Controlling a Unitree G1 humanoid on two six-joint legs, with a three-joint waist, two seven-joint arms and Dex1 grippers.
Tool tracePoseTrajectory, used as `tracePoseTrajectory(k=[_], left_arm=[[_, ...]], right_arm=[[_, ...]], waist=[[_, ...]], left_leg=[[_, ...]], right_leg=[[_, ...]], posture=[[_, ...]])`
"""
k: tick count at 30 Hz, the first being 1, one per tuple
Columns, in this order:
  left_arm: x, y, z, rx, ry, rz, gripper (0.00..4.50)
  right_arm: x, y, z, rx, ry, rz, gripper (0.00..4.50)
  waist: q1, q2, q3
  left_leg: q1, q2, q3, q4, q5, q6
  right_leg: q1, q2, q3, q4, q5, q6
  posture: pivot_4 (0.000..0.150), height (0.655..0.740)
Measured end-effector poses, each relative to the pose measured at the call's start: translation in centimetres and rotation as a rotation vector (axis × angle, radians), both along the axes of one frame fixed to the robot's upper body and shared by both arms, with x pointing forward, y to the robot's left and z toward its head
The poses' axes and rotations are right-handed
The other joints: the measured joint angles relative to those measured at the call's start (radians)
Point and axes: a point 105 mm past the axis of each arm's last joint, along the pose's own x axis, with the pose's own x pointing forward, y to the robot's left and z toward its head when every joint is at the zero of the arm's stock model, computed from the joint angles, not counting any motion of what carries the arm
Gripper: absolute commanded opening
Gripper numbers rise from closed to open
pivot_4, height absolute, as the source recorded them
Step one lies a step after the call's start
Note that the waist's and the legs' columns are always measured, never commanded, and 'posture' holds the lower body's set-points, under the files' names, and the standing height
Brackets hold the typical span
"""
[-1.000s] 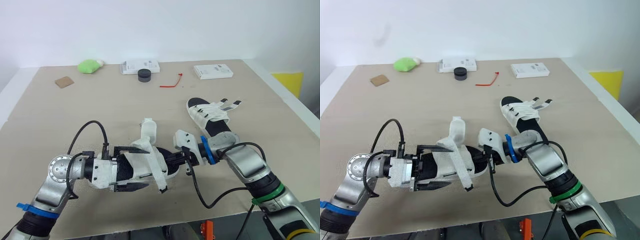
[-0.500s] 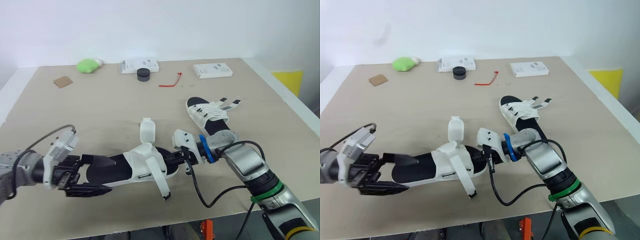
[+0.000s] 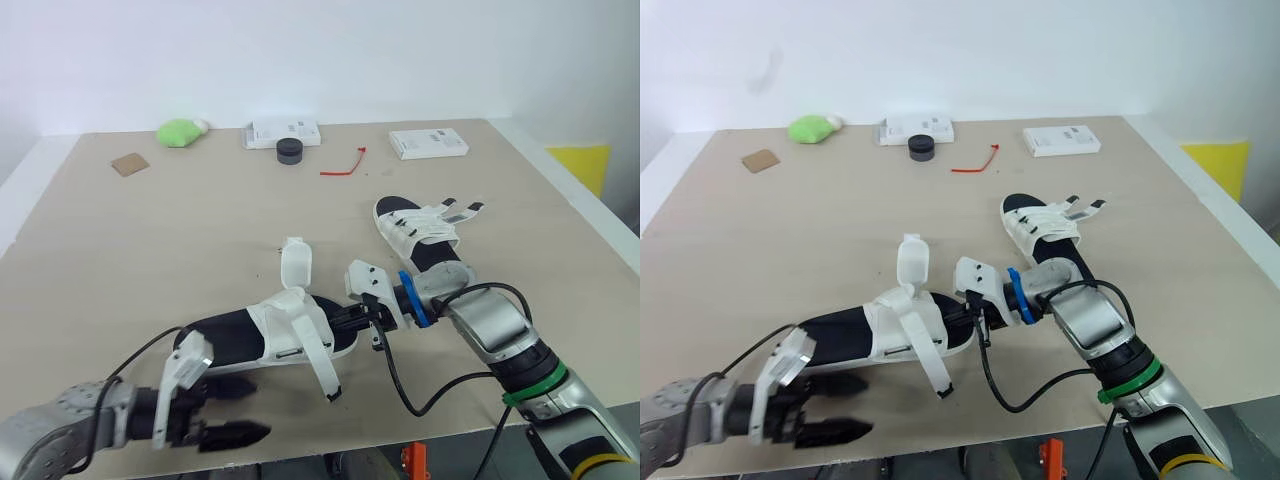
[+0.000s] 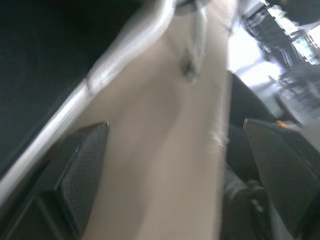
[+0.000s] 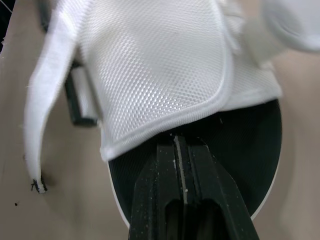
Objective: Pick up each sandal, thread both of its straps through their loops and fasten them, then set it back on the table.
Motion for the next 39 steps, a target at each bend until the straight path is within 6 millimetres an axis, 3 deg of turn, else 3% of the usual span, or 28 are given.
tracePoseTrajectory(k=[7,19,23,38,39], left_arm=[[2.6,-2.1,0.8,-0.036,0.086,0.048,4.48],[1.3,-2.8,2.6,-0.035,0.198,-0.12,4.48],[2.3,-3.5,3.0,-0.018,0.172,-0.141,4.48],[2.9,-6.4,1.7,-0.047,0.322,-0.172,4.48],[2.9,-6.6,1.5,-0.052,0.33,-0.167,3.96]], right_arm=[[0.1,-0.3,0.1,-0.013,0.0,-0.019,0.0],[-0.2,-0.3,0.1,-0.01,0.001,-0.02,0.0],[-0.1,-0.2,0.1,-0.008,0.003,-0.022,0.0],[0.2,-0.3,0.1,-0.013,0.004,-0.04,0.0],[0.2,-0.3,0.0,-0.014,0.003,-0.043,0.0]], waist=[[0.0,0.0,-0.002],[-0.001,-0.001,-0.001],[-0.001,-0.002,-0.001],[-0.004,-0.001,-0.001],[-0.003,-0.001,-0.001]], left_leg=[[-0.001,-0.004,-0.002,0.003,0.0,0.0],[-0.003,-0.005,-0.005,0.003,-0.001,-0.002],[-0.003,-0.005,-0.006,0.004,-0.001,-0.002],[-0.002,-0.008,-0.009,0.006,0.001,-0.001],[-0.002,-0.008,-0.01,0.006,0.002,-0.001]], right_leg=[[0.003,-0.001,0.001,0.0,0.002,0.003],[0.003,0.001,0.001,0.0,0.0,0.003],[0.004,0.0,0.001,0.0,0.0,0.004],[0.006,0.0,0.001,0.0,0.003,0.007],[0.007,-0.001,0.001,0.0,0.003,0.008]], posture=[[0.15,0.74],[0.15,0.74],[0.15,0.74],[0.15,0.74],[0.15,0.74]])
